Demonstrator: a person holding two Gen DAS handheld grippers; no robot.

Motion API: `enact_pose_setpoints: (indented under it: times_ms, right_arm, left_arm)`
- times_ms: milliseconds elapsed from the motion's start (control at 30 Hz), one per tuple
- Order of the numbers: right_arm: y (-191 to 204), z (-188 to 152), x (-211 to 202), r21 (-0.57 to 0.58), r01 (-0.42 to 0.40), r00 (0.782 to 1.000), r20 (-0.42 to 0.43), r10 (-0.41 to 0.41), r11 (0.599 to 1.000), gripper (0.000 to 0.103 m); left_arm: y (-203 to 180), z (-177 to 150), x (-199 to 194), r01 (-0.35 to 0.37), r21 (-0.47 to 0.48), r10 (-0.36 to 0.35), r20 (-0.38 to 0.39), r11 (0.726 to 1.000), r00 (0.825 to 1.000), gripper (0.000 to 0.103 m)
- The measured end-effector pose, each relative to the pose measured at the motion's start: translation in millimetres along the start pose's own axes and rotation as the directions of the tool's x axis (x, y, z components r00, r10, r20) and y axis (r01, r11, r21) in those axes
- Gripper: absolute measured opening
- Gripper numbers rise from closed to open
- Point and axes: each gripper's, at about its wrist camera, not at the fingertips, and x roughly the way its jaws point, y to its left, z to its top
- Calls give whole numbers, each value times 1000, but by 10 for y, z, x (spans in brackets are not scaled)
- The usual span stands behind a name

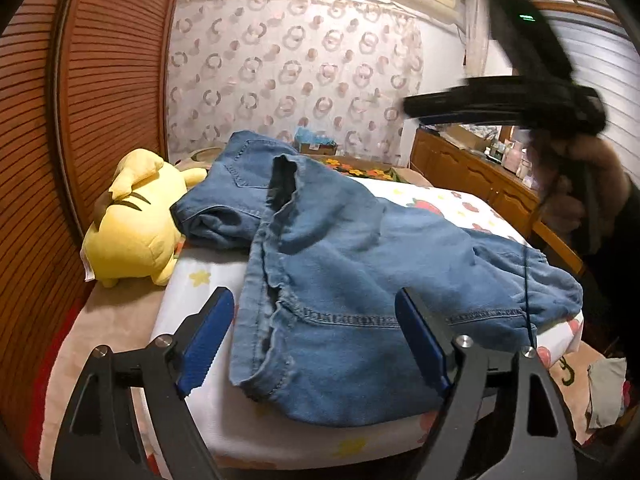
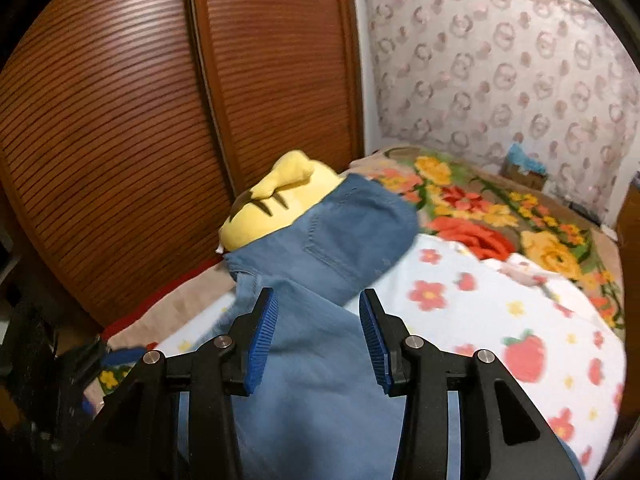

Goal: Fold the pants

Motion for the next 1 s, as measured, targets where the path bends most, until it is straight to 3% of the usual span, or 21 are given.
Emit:
enact_pose_setpoints:
  times_ms: [200, 400, 800, 1000]
  right_arm:
    - [-260, -447, -790, 8, 99, 994, 37, -99, 995, 44]
    - [-503, -1034, -1199, 30, 196, 981, -8, -196, 980, 44]
    - [-941, -2183, -1048, 189, 249, 960, -181, -215, 950, 44]
    - [-965, -2375, -961, 187, 278, 945, -230, -233, 942, 44]
  left_arm:
    - [-226, 19, 96, 27, 28, -26, -11, 999, 1000, 84]
    - [-508, -6, 299, 73, 48, -70, -49, 996, 996, 84]
    - [-866, -217, 719, 119, 98, -100, -178, 988, 979, 84]
    - [-907, -282, 801, 90, 127, -66, -184, 988, 981, 84]
